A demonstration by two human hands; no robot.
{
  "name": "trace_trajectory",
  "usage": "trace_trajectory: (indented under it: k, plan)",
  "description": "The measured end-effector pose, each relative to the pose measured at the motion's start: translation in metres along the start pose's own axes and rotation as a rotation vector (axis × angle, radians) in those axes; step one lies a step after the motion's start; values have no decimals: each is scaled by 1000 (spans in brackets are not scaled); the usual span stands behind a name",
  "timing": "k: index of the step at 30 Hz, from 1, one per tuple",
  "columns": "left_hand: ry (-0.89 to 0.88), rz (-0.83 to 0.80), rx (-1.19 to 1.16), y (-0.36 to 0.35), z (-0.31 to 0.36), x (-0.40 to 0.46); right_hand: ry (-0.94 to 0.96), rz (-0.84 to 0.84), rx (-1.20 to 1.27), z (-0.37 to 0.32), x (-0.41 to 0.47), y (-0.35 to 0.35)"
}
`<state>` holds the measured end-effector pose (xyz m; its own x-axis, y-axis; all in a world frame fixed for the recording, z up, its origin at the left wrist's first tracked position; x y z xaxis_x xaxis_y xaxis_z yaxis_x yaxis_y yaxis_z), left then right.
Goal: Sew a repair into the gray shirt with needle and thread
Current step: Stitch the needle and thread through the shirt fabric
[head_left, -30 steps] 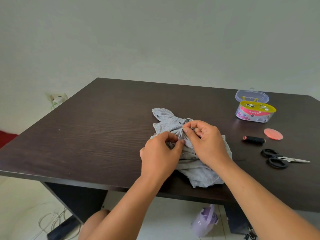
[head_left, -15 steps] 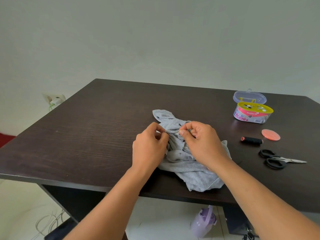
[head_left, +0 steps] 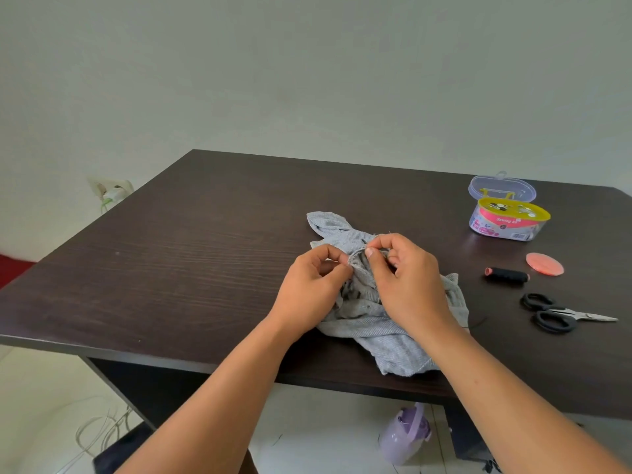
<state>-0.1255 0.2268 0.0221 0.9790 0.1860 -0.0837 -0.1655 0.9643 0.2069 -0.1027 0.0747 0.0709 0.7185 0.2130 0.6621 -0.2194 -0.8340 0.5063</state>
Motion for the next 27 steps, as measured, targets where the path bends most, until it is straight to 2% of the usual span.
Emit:
trace_trajectory:
  k: [10,16,27]
  plan:
    - [24,-2,70,-7,-6,3,-56,2,114,8,-5,4]
    - [-7,35,-52,2,0,-3,-52,8,140,7,-7,6]
    - [-18,47,-70,3,0,-5,78,80,141,-4,-15,16]
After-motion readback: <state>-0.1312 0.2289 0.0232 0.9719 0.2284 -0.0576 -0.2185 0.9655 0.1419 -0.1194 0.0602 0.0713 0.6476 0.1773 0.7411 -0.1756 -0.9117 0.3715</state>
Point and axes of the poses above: each hand's wrist, its own x-axis towards the middle knuckle, its own y-axis out of the back of the hand, z = x × y, the point moved 10 cm from there along x, towards the middle knuckle, and after that the axes turned 11 degrees about y, right-handed, at the moved point
